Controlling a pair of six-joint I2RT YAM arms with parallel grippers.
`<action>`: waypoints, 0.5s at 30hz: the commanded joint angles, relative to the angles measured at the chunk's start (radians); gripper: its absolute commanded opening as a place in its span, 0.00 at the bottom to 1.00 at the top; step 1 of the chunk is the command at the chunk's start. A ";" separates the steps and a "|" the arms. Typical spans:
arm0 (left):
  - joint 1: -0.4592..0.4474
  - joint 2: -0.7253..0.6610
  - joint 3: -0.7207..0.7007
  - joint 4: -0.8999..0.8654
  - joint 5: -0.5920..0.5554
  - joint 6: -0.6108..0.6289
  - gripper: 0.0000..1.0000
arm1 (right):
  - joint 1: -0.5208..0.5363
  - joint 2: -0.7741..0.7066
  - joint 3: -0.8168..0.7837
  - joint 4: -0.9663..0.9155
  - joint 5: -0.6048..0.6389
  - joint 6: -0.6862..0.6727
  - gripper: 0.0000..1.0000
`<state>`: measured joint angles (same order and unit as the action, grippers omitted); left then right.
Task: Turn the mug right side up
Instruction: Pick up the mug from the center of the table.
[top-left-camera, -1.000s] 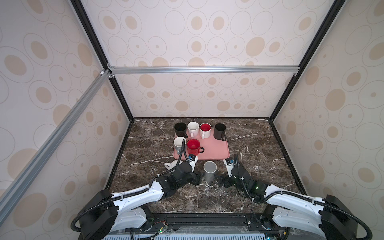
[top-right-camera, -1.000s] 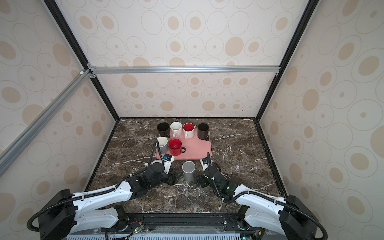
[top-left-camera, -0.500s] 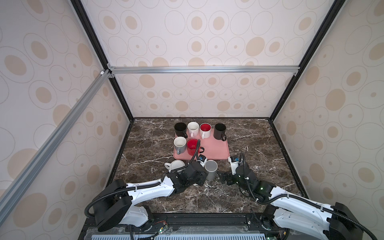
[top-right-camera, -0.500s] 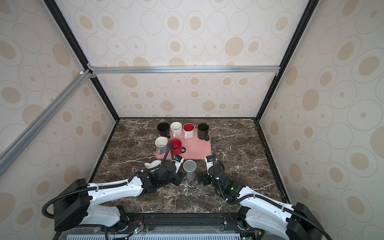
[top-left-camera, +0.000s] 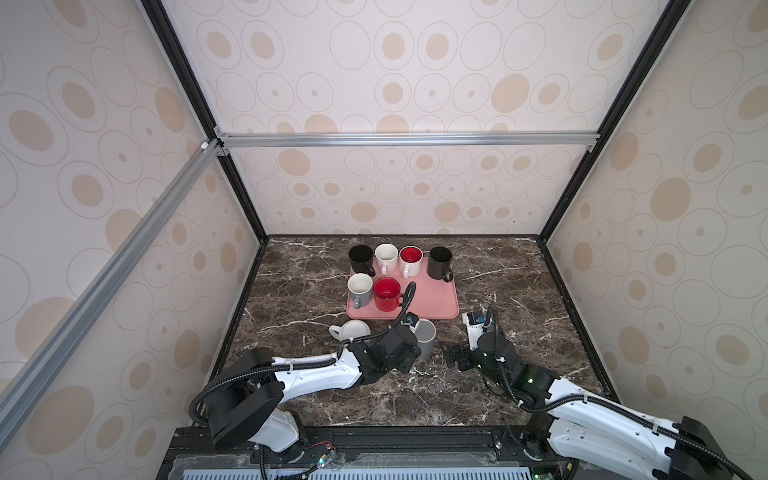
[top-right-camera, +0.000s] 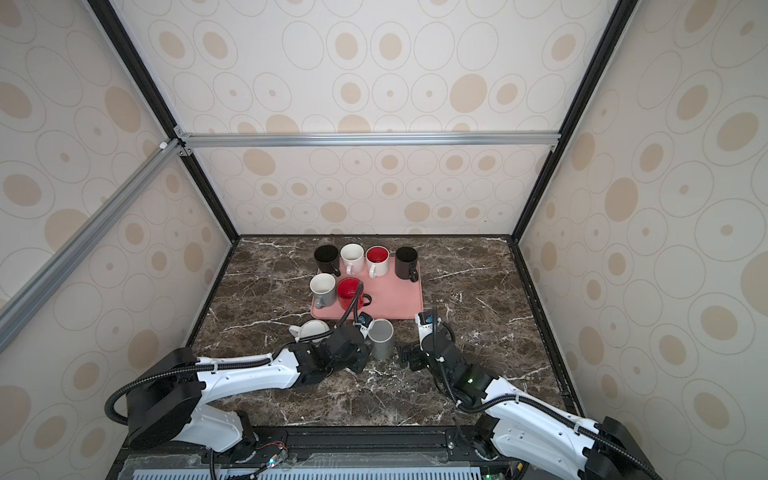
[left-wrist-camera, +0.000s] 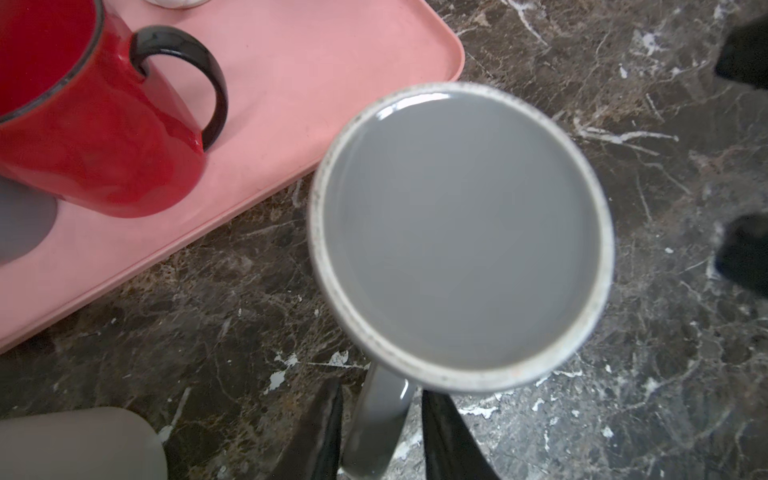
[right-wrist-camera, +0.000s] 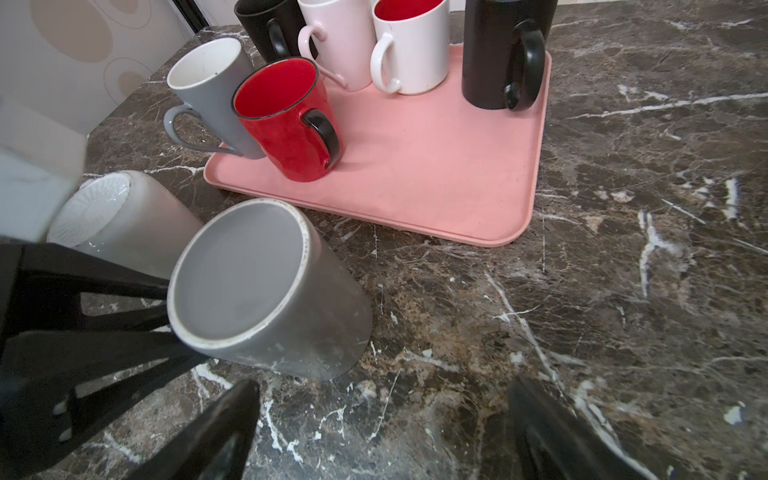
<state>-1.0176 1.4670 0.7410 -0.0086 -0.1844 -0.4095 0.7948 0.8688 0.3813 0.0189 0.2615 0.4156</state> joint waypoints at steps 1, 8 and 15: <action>-0.007 0.017 0.041 0.007 -0.012 0.031 0.27 | -0.009 -0.013 -0.015 -0.020 0.017 0.017 0.96; -0.007 0.040 0.047 0.024 0.000 0.044 0.13 | -0.008 -0.022 -0.015 -0.026 0.020 0.018 0.96; -0.007 0.042 0.045 0.047 0.013 0.048 0.00 | -0.009 -0.025 -0.016 -0.028 0.017 0.026 0.96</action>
<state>-1.0214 1.5021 0.7567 0.0204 -0.1776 -0.3805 0.7921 0.8585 0.3786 0.0055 0.2657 0.4255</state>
